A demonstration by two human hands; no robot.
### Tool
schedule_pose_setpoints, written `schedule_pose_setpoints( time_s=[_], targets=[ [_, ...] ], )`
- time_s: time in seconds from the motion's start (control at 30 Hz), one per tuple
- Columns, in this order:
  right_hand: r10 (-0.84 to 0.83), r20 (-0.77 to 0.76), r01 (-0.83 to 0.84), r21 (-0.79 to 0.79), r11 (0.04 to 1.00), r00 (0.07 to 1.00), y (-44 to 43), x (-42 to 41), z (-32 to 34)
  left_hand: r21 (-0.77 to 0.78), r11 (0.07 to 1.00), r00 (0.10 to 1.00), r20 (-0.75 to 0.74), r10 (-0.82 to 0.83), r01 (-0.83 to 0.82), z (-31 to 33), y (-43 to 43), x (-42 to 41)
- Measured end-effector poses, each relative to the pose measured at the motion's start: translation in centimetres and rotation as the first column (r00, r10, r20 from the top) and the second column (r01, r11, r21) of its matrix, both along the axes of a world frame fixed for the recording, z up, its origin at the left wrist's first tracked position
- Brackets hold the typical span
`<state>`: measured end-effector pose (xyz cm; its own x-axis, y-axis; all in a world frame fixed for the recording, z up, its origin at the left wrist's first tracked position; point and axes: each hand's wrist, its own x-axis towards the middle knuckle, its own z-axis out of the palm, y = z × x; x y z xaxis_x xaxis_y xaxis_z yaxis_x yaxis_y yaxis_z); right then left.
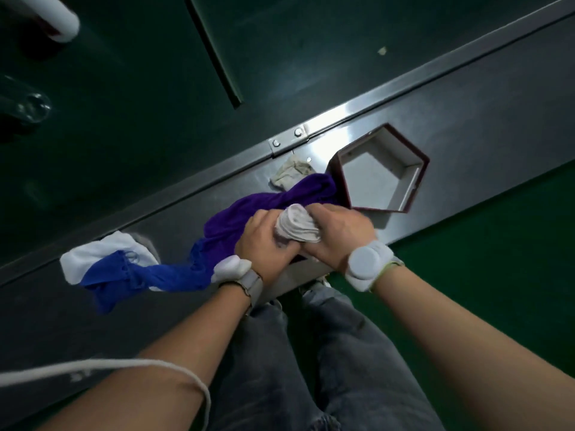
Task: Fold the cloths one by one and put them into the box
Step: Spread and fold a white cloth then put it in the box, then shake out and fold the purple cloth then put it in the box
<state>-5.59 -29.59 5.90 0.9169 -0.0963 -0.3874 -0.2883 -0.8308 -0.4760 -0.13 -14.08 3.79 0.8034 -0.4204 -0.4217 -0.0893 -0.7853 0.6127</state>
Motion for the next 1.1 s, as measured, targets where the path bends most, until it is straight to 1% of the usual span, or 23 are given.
schedule_pose_setpoints(
  time_s=[0.03, 0.07, 0.13, 0.17, 0.2, 0.23, 0.3, 0.37, 0.43, 0.47, 0.53, 0.57, 0.6, 0.67, 0.73, 0.8, 0.87, 0.93, 1.0, 1.03, 1.07, 1.1],
  targets=[
    [-0.063, 0.078, 0.07, -0.092, 0.993, 0.995, -2.2, -0.3, 0.9, -0.029, 0.999, 0.999, 0.04, -0.027, 0.028, 0.3, -1.8, 0.5],
    [-0.154, 0.145, 0.178, -0.172, 0.969, 0.977, -4.6, -0.5, 1.4, -0.051, 0.997, 0.996, 0.078, -0.048, 0.052, 0.6, -3.7, 1.2],
    [-0.34, 0.226, 0.394, -0.272, 0.878, 0.913, -9.1, -0.8, 1.3, -0.067, 0.989, 0.981, 0.148, -0.123, 0.134, 0.4, -7.2, 2.1],
    [-0.382, 0.231, 0.441, -0.326, 0.836, 0.895, -11.0, -0.7, 0.8, -0.045, 0.974, 0.957, 0.201, -0.209, 0.222, 0.1, -8.7, 2.3],
    [-0.393, 0.202, 0.442, -0.383, 0.811, 0.897, -12.6, -0.4, 0.0, 0.004, 0.946, 0.917, 0.247, -0.314, 0.323, -0.1, -9.9, 2.3],
    [-0.377, 0.157, 0.407, -0.431, 0.806, 0.913, -13.8, -0.2, -1.0, 0.072, 0.903, 0.864, 0.269, -0.426, 0.423, -0.4, -10.9, 2.0],
    [-0.305, 0.095, 0.311, -0.499, 0.809, 0.948, -14.5, 0.6, -2.8, 0.226, 0.79, 0.748, 0.255, -0.613, 0.57, -0.8, -11.8, 1.6],
    [-0.232, 0.08, 0.238, -0.548, 0.802, 0.969, -15.0, 1.4, -4.7, 0.339, 0.705, 0.672, 0.231, -0.704, 0.623, -1.7, -12.4, 1.2],
    [-0.192, 0.124, 0.228, -0.601, 0.766, 0.974, -14.9, 1.2, -6.1, 0.398, 0.662, 0.626, 0.237, -0.743, 0.635, -2.1, -12.1, 1.0],
    [-0.197, 0.182, 0.268, -0.615, 0.742, 0.963, -14.9, 1.1, -6.7, 0.407, 0.656, 0.622, 0.234, -0.747, 0.635, -2.3, -12.0, 0.9],
    [-0.225, 0.32, 0.383, -0.617, 0.688, 0.92, -14.7, 0.8, -7.3, 0.395, 0.673, 0.646, 0.222, -0.73, 0.625, -2.5, -12.0, 0.5],
    [-0.244, 0.349, 0.418, -0.615, 0.668, 0.905, -14.7, 0.8, -7.5, 0.386, 0.686, 0.659, 0.223, -0.718, 0.616, -2.5, -12.0, 0.4],
    [-0.281, 0.336, 0.435, -0.6, 0.672, 0.899, -14.7, 0.9, -7.7, 0.38, 0.696, 0.668, 0.227, -0.709, 0.609, -2.6, -12.1, 0.3],
    [-0.373, 0.222, 0.432, -0.54, 0.722, 0.901, -14.7, 1.8, -7.9, 0.376, 0.701, 0.676, 0.22, -0.703, 0.606, -2.6, -12.2, 0.3],
    [-0.404, 0.123, 0.403, -0.538, 0.74, 0.906, -14.9, 2.7, -8.0, 0.376, 0.71, 0.687, 0.221, -0.692, 0.595, -2.5, -12.4, 0.3],
    [-0.439, 0.057, 0.394, -0.556, 0.732, 0.897, -14.8, 3.6, -8.2, 0.368, 0.725, 0.706, 0.212, -0.675, 0.582, -2.4, -12.3, 0.2],
    [-0.497, 0.019, 0.418, -0.57, 0.707, 0.868, -15.1, 4.1, -8.3, 0.347, 0.724, 0.712, 0.186, -0.677, 0.597, -2.5, -12.5, -0.1],
    [-0.54, -0.049, 0.429, -0.55, 0.717, 0.84, -14.7, 4.1, -7.6, 0.292, 0.73, 0.722, 0.157, -0.674, 0.618, -2.7, -11.8, -0.3],
    [-0.556, -0.102, 0.43, -0.526, 0.734, 0.825, -13.7, 3.8, -5.9, 0.208, 0.768, 0.74, 0.208, -0.64, 0.606, -2.6, -9.7, -0.7],
    [-0.553, -0.1, 0.431, -0.518, 0.739, 0.827, -13.0, 3.6, -4.7, 0.177, 0.796, 0.759, 0.239, -0.606, 0.579, -2.4, -8.2, -1.0],
    [-0.556, -0.067, 0.451, -0.507, 0.734, 0.829, -12.7, 3.0, -3.4, 0.159, 0.821, 0.782, 0.249, -0.571, 0.549, -2.6, -7.0, -1.4],
    [-0.527, 0.016, 0.469, -0.48, 0.741, 0.85, -11.7, 2.7, -2.1, 0.161, 0.857, 0.825, 0.233, -0.515, 0.49, -2.7, -5.1, -1.7]
  ],
)
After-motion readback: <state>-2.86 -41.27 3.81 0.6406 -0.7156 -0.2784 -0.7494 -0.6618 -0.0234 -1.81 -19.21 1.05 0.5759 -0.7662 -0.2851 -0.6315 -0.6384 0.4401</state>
